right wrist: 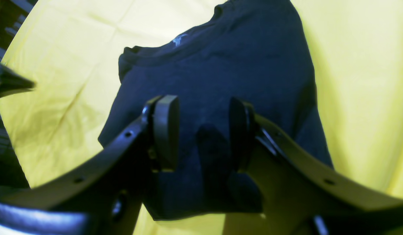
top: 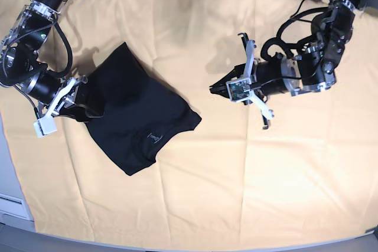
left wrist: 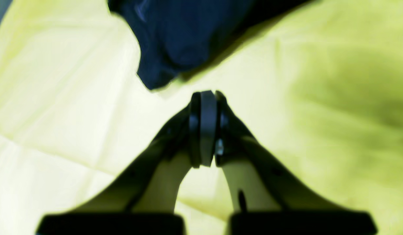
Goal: Fold the T-shirt properly
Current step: 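Move the left gripper to the shirt's hem corner and grasp it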
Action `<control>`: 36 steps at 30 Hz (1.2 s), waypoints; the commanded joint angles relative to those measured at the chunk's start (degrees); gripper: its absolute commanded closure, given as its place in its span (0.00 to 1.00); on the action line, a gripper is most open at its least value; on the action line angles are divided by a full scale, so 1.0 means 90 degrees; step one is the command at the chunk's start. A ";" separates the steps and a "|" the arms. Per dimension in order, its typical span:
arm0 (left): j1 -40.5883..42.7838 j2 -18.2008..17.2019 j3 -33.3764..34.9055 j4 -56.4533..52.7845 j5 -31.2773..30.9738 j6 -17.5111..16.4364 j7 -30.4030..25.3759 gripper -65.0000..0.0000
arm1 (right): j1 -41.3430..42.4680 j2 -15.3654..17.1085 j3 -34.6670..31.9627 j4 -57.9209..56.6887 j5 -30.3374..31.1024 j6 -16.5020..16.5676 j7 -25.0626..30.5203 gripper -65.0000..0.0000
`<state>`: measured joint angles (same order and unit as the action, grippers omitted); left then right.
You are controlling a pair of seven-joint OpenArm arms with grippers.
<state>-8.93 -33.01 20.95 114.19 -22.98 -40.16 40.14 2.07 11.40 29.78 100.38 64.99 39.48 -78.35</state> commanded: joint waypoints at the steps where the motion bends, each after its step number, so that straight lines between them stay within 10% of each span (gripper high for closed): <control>1: -0.0345 -0.0053 0.0177 -0.0046 0.0119 0.0018 -0.0282 0.90 | 0.0080 0.0121 0.0027 0.0100 0.0117 0.0024 0.0117 0.57; 6: -0.1396 -0.0051 0.1319 -0.0840 0.0670 0.0018 -0.0823 0.39 | -0.0080 0.0131 0.0029 0.0100 0.0114 0.0057 0.0119 0.57; 16: -0.2885 0.0146 0.3575 -0.2348 0.2759 0.0018 -0.2637 0.38 | -0.0143 0.0129 0.0032 0.0100 0.0117 0.0057 0.0121 0.57; 29: -0.3033 0.1175 0.3886 -0.3303 0.3342 0.0653 -0.2710 0.39 | -0.0182 0.0126 0.0029 0.0100 0.0114 0.0057 0.0114 0.57; 36: -0.3048 0.1518 0.3886 -0.4068 0.3813 0.0867 -0.3026 1.00 | -0.0182 0.0126 0.0029 0.0100 0.0121 0.0057 0.0102 0.58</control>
<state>-34.87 -19.29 56.29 77.19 10.83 -32.99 12.82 -0.36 11.86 29.85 100.38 64.58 39.70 -78.48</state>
